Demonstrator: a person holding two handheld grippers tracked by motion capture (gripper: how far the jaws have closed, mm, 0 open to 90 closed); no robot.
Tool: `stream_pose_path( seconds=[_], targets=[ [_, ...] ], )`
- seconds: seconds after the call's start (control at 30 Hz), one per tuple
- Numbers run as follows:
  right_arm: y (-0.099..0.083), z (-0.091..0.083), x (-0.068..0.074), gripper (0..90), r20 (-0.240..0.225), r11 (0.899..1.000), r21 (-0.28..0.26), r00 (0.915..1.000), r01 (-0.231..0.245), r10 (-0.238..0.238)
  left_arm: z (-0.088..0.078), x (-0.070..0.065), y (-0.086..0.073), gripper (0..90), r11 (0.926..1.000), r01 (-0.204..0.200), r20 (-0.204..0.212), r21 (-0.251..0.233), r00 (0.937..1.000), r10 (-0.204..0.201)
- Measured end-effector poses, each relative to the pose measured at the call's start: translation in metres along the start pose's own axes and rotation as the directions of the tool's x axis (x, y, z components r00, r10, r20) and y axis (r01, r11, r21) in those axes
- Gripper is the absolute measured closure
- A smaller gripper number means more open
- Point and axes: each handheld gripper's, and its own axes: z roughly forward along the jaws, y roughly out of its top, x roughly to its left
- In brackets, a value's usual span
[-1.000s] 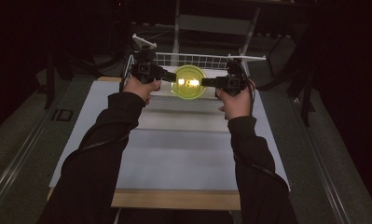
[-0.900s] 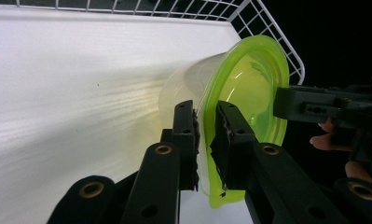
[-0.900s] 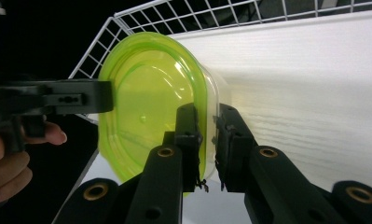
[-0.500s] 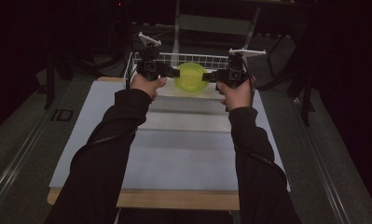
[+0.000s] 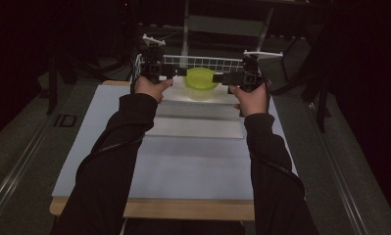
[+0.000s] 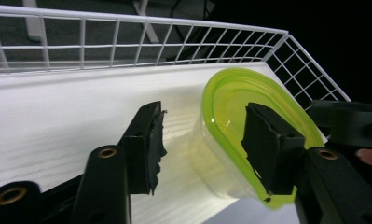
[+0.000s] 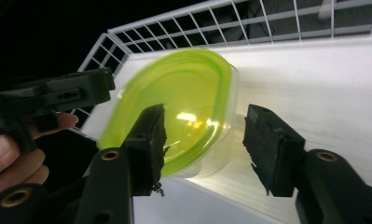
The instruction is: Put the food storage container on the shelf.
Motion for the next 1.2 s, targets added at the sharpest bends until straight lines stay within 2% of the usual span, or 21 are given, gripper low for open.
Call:
stream_pose_path(
  seconds=[0.07, 0.1, 0.2, 0.23, 0.27, 0.3, 0.33, 0.37, 0.4, 0.47, 0.5, 0.57, 0.6, 0.63, 0.67, 0.7, 0.77, 0.83, 0.9, 1.0, 1.2],
  targets=[
    [-0.002, -0.004, 0.003, 46.1, 0.004, 1.0, -0.007, 0.9998, 0.02, -0.02, -0.006, 0.001, -0.003, 47.6, 0.9999, 0.001, 0.026, -0.01, 0.9997, -0.001],
    [-0.008, -0.01, 0.006, 46.0, 0.017, 0.998, -0.025, 0.9981, 0.06, -0.059, -0.009, 0.001, -0.005, 41.3, 0.9998, -0.005, 0.04, -0.017, 0.9992, 0.006],
    [-0.016, -0.011, 0.007, 49.1, 0.035, 0.995, -0.013, 0.9949, 0.095, -0.094, -0.02, 0.0, -0.012, 38.6, 0.9991, -0.007, 0.07, -0.043, 0.9975, 0.01],
    [-0.025, -0.013, 0.008, 55.9, 0.039, 0.994, -0.004, 0.9936, 0.106, -0.106, -0.024, -0.001, -0.015, 29.3, 0.9988, -0.028, 0.09, -0.039, 0.9954, 0.032],
    [-0.025, -0.013, 0.008, 55.9, 0.039, 0.994, -0.004, 0.9936, 0.106, -0.106, -0.028, -0.003, -0.018, 29.3, 0.9975, -0.052, 0.115, -0.047, 0.9916, 0.058],
    [-0.035, -0.01, 0.009, 72.9, 0.044, 0.99, 0.036, 0.9893, 0.137, -0.139, -0.033, -0.006, -0.022, 23.5, 0.9951, -0.075, 0.144, -0.065, 0.9861, 0.083],
    [-0.039, -0.008, 0.009, 79.7, 0.046, 0.987, 0.058, 0.987, 0.151, -0.154, -0.034, -0.008, -0.025, 20.2, 0.9935, -0.09, 0.149, -0.07, 0.9838, 0.1],
    [-0.043, -0.006, 0.01, 85.5, 0.057, 0.984, 0.075, 0.9847, 0.16, -0.165, -0.038, -0.013, -0.036, 16.4, 0.9843, -0.157, 0.152, -0.08, 0.974, 0.168],
    [-0.047, -0.003, 0.01, 89.9, 0.061, 0.981, 0.094, 0.9828, 0.168, -0.174, -0.038, -0.013, -0.036, 15.4, 0.9843, -0.157, 0.152, -0.08, 0.974, 0.168],
    [-0.051, 0.001, 0.01, 90.0, 0.061, 0.978, 0.106, 0.9808, 0.178, -0.185, -0.04, -0.017, -0.051, 14.9, 0.967, -0.226, 0.126, -0.118, 0.9625, 0.24],
    [-0.054, 0.004, 0.011, 90.0, 0.08, 0.976, 0.11, 0.977, 0.188, -0.198, -0.04, -0.018, -0.062, 14.9, 0.9611, -0.243, 0.111, -0.13, 0.9597, 0.258],
    [-0.058, 0.009, 0.013, 90.0, 0.087, 0.971, 0.113, 0.9711, 0.212, -0.223, -0.04, -0.018, -0.068, 14.7, 0.9607, -0.247, 0.114, -0.127, 0.9584, 0.261],
    [-0.06, 0.011, 0.015, 90.0, 0.089, 0.97, 0.089, 0.9684, 0.225, -0.233, -0.034, -0.019, -0.092, 14.7, 0.9645, -0.244, 0.122, -0.101, 0.9592, 0.255],
    [-0.06, 0.012, 0.016, 90.0, 0.084, 0.97, 0.081, 0.9682, 0.229, -0.236, -0.034, -0.019, -0.092, 14.8, 0.9645, -0.244, 0.122, -0.101, 0.9592, 0.255],
    [-0.06, 0.012, 0.017, 90.0, 0.083, 0.97, 0.076, 0.968, 0.231, -0.237, -0.03, -0.017, -0.105, 14.8, 0.9751, -0.218, 0.157, -0.039, 0.9623, 0.222],
    [-0.06, 0.012, 0.018, 90.0, 0.08, 0.969, 0.07, 0.9674, 0.235, -0.24, -0.028, -0.017, -0.113, 14.9, 0.9766, -0.214, 0.161, -0.023, 0.9634, 0.215],
    [-0.059, 0.014, 0.019, 90.0, 0.074, 0.971, 0.067, 0.9696, 0.229, -0.233, -0.024, -0.018, -0.128, 14.9, 0.9721, -0.235, 0.185, 0.001, 0.9554, 0.23],
    [-0.059, 0.017, 0.021, 90.0, 0.079, 0.971, 0.067, 0.9691, 0.229, -0.234, -0.021, -0.018, -0.144, 14.9, 0.9711, -0.238, 0.198, 0.012, 0.9524, 0.231],
    [-0.058, 0.021, 0.021, 90.0, 0.08, 0.973, 0.068, 0.9704, 0.223, -0.228, -0.019, -0.017, -0.157, 14.9, 0.9646, -0.263, 0.213, 0.02, 0.9438, 0.253],
    [-0.056, 0.027, 0.021, 90.0, 0.091, 0.974, 0.065, 0.9711, 0.215, -0.221, -0.017, -0.015, -0.172, 14.9, 0.9609, -0.274, 0.235, 0.041, 0.9374, 0.257],
    [-0.054, 0.038, 0.023, 90.0, 0.086, 0.978, 0.057, 0.9748, 0.201, -0.206, -0.018, -0.012, -0.186, 14.9, 0.9591, -0.281, 0.242, 0.037, 0.9337, 0.264]
  ],
)
